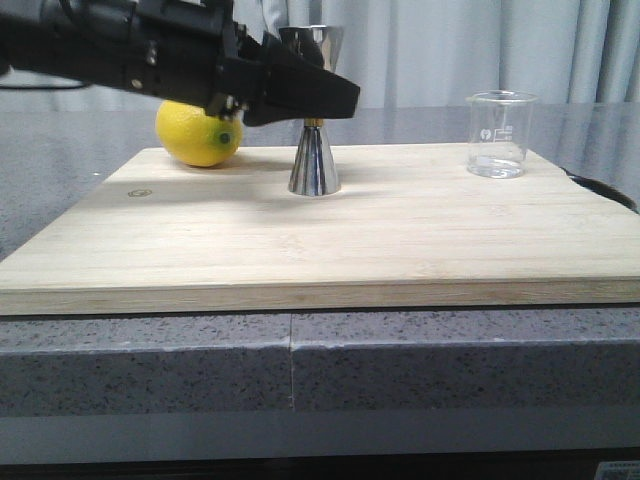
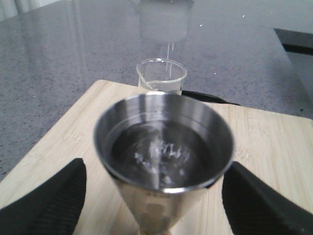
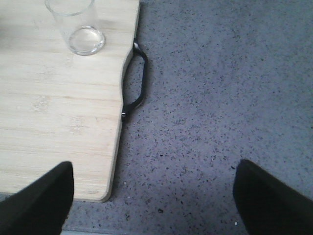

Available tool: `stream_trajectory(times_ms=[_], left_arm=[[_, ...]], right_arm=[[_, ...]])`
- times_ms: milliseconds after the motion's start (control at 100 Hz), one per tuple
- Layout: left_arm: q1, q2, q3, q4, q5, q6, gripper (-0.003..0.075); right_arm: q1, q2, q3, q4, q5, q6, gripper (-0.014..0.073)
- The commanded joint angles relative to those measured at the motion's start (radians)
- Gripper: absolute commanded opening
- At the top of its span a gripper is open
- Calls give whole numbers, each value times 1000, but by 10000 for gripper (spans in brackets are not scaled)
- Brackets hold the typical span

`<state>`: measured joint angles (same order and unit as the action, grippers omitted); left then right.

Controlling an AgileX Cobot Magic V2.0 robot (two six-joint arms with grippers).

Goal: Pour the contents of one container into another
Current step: 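Open the left gripper and withdraw it from the jigger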

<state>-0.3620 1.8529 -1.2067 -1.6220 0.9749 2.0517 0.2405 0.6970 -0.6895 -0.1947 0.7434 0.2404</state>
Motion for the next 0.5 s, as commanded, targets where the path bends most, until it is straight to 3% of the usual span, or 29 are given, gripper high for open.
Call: stream_trajectory(times_ms=[0, 200, 490], left_arm=[[3, -98, -30, 54, -32, -87, 539], [3, -206, -70, 389, -93, -375, 538], [3, -353, -212, 1021, -31, -1044, 534]], right_arm=[[0, -4, -38, -22, -66, -1, 600], [0, -4, -38, -22, -66, -1, 600], [0, -4, -38, -22, -66, -1, 600]])
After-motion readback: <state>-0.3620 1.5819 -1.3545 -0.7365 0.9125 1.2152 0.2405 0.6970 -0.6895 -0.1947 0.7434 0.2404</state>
